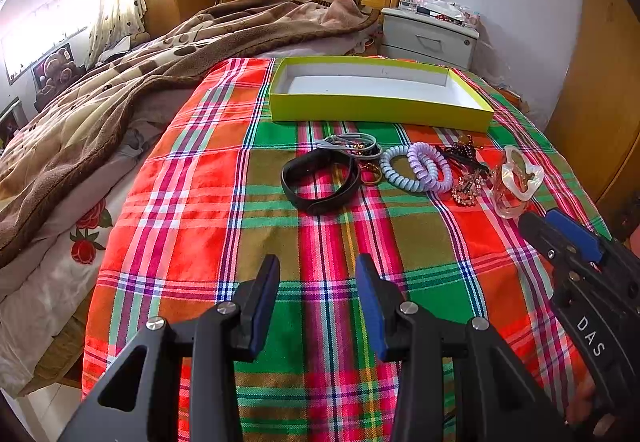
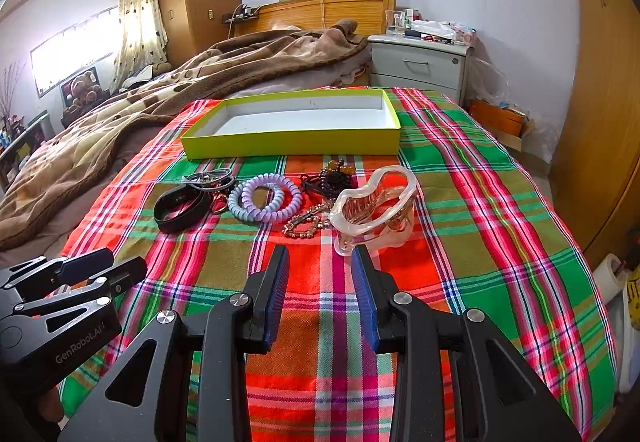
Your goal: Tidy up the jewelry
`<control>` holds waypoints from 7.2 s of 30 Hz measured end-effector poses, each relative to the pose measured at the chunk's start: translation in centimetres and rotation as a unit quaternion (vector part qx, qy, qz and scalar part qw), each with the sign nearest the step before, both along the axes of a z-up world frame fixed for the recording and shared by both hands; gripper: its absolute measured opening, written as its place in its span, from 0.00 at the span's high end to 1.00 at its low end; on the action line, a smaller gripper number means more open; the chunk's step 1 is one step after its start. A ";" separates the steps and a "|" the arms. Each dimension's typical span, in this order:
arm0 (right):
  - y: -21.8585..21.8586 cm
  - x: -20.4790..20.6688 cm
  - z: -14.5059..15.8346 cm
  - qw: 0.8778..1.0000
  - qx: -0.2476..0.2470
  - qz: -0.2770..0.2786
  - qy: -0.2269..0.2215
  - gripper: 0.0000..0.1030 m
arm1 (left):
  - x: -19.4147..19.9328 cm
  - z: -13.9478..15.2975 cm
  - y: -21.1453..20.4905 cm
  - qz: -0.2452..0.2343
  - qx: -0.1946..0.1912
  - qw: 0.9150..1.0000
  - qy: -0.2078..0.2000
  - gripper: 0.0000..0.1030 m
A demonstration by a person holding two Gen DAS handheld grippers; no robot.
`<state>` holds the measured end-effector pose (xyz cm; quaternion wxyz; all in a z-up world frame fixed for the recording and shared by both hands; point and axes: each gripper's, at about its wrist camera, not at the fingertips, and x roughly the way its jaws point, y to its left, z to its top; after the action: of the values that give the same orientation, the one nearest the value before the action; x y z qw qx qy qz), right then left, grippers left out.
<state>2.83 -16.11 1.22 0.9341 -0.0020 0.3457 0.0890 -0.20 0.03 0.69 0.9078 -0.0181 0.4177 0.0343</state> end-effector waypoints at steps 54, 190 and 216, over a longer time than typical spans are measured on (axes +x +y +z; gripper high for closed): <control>-5.8 7.9 -1.2 0.990 0.072 -0.095 0.075 0.50 | 7.9 -1.2 5.1 0.009 -0.100 0.994 0.051 0.60; -2.0 25.7 3.1 0.999 0.019 0.011 0.036 0.80 | 26.1 2.4 7.0 -0.017 -0.100 0.994 0.044 0.61; -3.8 15.3 -0.4 0.986 0.114 0.069 0.096 0.73 | 13.8 1.5 7.0 -0.054 -0.165 0.984 0.040 0.51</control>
<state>18.12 -19.90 0.87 0.8822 0.0892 0.4206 0.1920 13.64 6.99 2.17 0.8753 -0.1438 0.4541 -0.0831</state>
